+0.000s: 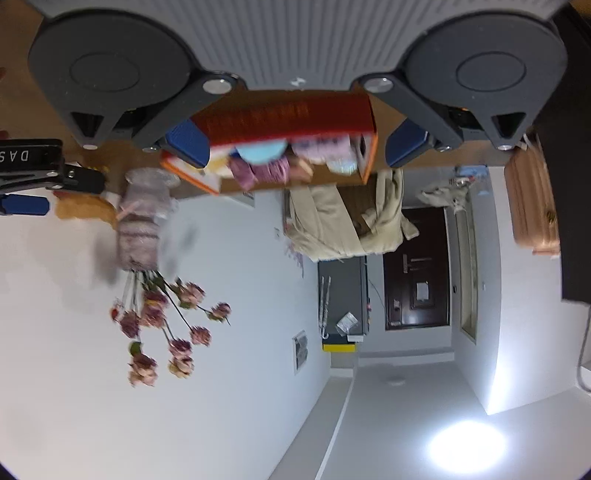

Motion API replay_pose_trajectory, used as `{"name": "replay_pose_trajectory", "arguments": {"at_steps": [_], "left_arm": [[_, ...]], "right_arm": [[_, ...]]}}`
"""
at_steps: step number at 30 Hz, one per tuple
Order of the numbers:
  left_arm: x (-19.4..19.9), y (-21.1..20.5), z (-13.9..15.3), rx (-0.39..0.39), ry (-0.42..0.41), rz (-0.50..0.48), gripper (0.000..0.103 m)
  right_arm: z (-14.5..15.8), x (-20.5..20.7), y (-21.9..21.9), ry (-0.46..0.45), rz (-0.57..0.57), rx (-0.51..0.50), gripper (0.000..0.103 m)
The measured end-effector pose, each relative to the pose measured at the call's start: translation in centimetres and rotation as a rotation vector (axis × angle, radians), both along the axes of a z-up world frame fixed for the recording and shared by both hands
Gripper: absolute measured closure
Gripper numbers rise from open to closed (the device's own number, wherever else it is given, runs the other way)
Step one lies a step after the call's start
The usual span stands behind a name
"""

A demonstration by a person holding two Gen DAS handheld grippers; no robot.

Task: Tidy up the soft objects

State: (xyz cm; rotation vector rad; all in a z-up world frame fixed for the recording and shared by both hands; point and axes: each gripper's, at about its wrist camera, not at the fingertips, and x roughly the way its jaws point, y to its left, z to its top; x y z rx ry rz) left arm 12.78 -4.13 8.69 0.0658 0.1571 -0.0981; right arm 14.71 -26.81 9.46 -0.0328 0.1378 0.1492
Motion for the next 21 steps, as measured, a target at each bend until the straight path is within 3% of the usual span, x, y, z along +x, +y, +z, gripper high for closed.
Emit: {"name": "replay_pose_trajectory", "arguments": {"at_steps": [4, 10, 14, 21], "left_arm": [[-5.1, 0.5, -3.0, 0.005, 0.0, 0.017, 0.0], [-10.6, 2.1, -6.7, -0.058, 0.07, 0.067, 0.0], [-11.3, 2.1, -7.4, -0.045, 0.076, 0.079, 0.0], [-11.2, 1.6, -7.1, -0.055, 0.055, 0.068, 0.0]], "right_arm": [[-2.6, -5.2, 1.0, 0.002, 0.026, -0.01, 0.0], [-6.7, -11.6, 2.0, 0.045, 0.006, 0.091, 0.0], [-8.5, -13.2, 2.8, 0.042, 0.016, 0.044, 0.0], [-8.1, -13.2, 2.7, 0.02, -0.004, 0.043, 0.0]]}}
